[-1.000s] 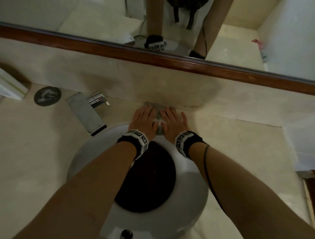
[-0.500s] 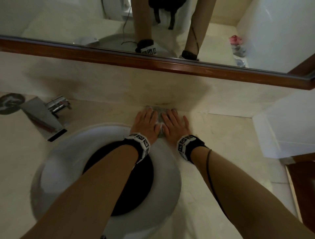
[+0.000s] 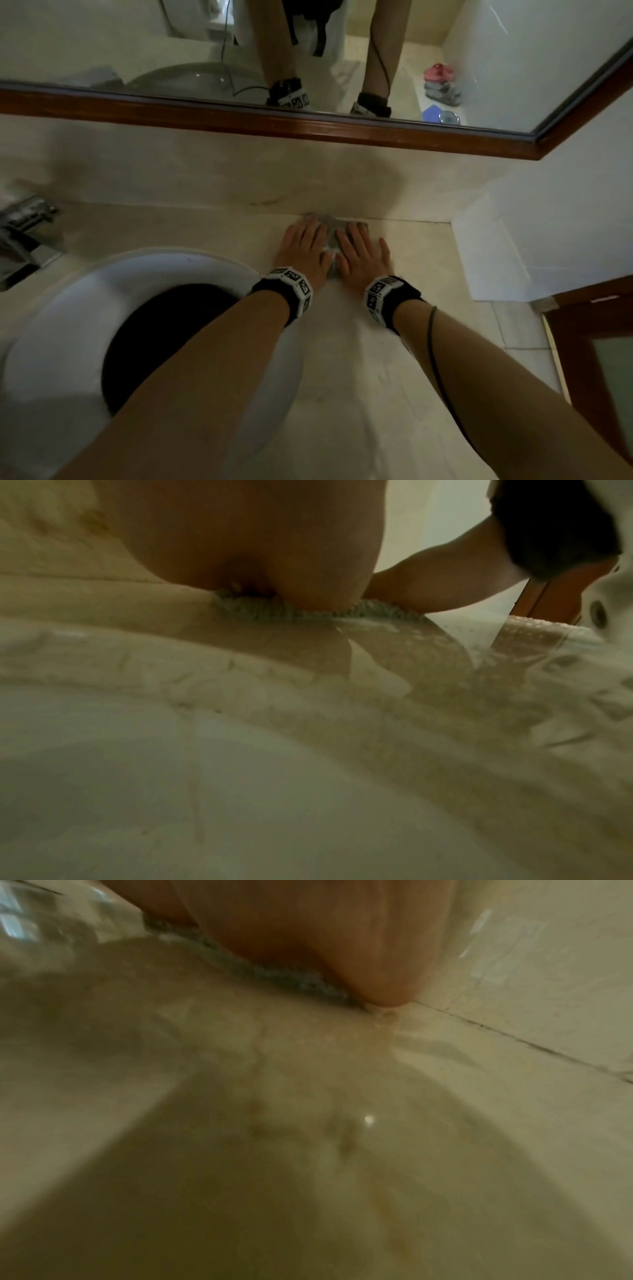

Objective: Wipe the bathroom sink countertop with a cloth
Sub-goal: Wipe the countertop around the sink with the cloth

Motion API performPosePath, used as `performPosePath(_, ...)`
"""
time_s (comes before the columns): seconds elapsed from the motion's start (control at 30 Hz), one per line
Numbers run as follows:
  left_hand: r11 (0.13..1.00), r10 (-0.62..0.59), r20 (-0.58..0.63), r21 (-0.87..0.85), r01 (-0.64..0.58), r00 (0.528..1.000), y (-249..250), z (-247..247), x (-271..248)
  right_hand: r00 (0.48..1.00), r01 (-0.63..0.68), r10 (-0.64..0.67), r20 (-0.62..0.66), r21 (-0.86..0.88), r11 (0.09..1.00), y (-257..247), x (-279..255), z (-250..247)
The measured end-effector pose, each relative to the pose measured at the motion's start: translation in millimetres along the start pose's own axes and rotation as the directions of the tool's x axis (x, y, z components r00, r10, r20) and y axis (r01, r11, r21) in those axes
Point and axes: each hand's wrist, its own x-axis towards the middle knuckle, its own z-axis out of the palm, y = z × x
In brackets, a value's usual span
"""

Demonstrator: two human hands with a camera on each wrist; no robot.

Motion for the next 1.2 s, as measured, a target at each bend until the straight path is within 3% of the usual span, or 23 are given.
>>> performPosePath(0.37, 0.999, -0.027, -0.024, -0.037, 0.026, 0.999, -37.3, 0.9, -12.4, 0.991, 0.129, -0.130, -0.015, -0.062, 0.990, -31.0, 14.2, -7.7)
performPosePath(0.5, 0.999, -0.040, -0.014, -0.032, 0.040, 0.999, -65.4, 2.9, -23.6, 0.986, 0.162, -0.164, 0.026, 0.066, 0.985, -60.4, 17.9, -13.1)
performPosePath(0.63, 0.999, -0.043, -0.014, 0.033, 0.043, 0.999, -105.6, 2.6, -37.6, 0.976, 0.165, -0.176, 0.132, 0.089, 0.982, -97.3, 33.7, -15.1)
performPosePath(0.83, 0.996, -0.047, 0.031, 0.074, 0.045, 0.998, -168.5, 9.2, -70.5, 0.969, 0.243, -0.243, 0.051, 0.009, 0.970, -161.2, 46.6, -11.7)
performPosePath(0.97, 0.993, -0.114, -0.001, 0.006, 0.114, 0.993, -211.7, 14.8, -107.4, 0.946, 0.324, -0.324, -0.016, 0.016, 0.946, -210.2, 55.1, -7.6)
performPosePath(1.03, 0.989, -0.138, -0.008, -0.048, 0.137, 0.990, -237.8, 19.0, -125.5, 0.939, 0.341, -0.342, 0.019, 0.033, 0.939, -232.4, 61.9, -8.4)
performPosePath(1.2, 0.977, -0.167, 0.063, -0.125, 0.174, 0.984, -293.5, 21.8, -164.7, 0.914, 0.404, -0.405, 0.032, 0.028, 0.914, -274.5, 73.1, -14.1)
